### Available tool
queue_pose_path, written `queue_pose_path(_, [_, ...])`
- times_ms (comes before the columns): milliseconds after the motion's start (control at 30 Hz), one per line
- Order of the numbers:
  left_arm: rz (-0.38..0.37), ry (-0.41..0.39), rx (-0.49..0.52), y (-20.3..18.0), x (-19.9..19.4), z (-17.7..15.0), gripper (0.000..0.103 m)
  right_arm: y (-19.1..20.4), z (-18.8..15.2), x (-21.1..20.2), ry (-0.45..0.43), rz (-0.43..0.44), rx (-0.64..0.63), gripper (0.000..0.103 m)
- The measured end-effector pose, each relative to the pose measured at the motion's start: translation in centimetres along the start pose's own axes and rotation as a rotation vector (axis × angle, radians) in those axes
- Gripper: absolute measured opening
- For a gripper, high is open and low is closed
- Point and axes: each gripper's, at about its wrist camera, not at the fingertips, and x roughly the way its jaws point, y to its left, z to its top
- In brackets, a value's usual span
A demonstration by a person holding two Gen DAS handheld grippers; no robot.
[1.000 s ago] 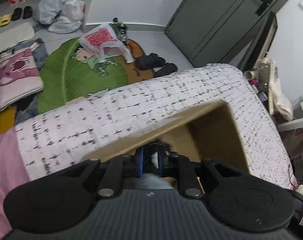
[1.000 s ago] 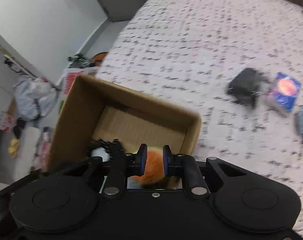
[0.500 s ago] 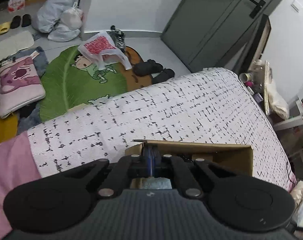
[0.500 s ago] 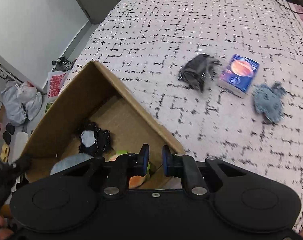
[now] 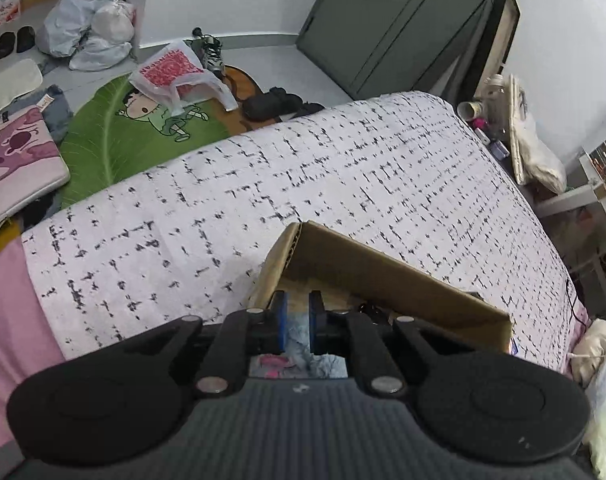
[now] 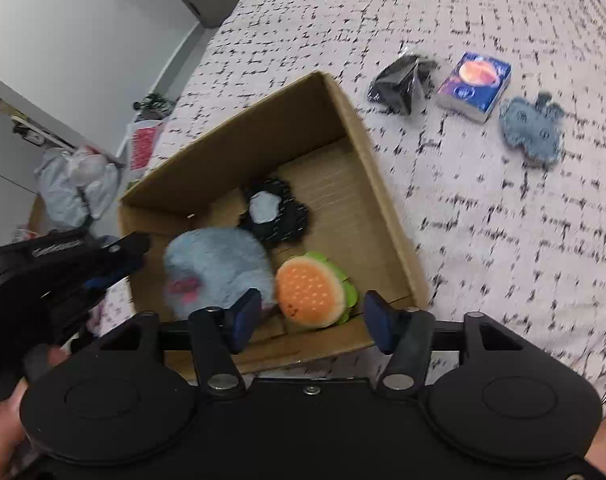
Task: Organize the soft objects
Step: 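Open both tools to drop the lace item and burger plush into the box, then move both tools back toward the black bag and blue fabric plush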
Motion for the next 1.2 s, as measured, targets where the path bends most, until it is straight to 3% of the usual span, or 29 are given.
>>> queue_pose_path(333, [-0.001,0.019,0.025,-1.0,0.0,-0.6,0.009,-1.0,0.0,-1.8,0.038,0.224,0.068,0.058])
queue_pose_path(600, [0.031,0.035,0.051,-0.3,0.5,-0.6,0.009,-4.5,2.3,-5.1,-0.107,0.236,0.069,0.058])
queue_pose_path(700, [0.042,0.045,0.073,-0.1,1.1,-0.6,0.009,-6.4,3.3,-5.7,-0.142,0.196,0.063,0.058])
queue_pose_path(1200, [0.181,-0.027,0.176,-0.1,2.0,3.2,0.009,-12.1,4.9,-5.3,-0.137,0.156,0.096,0.058])
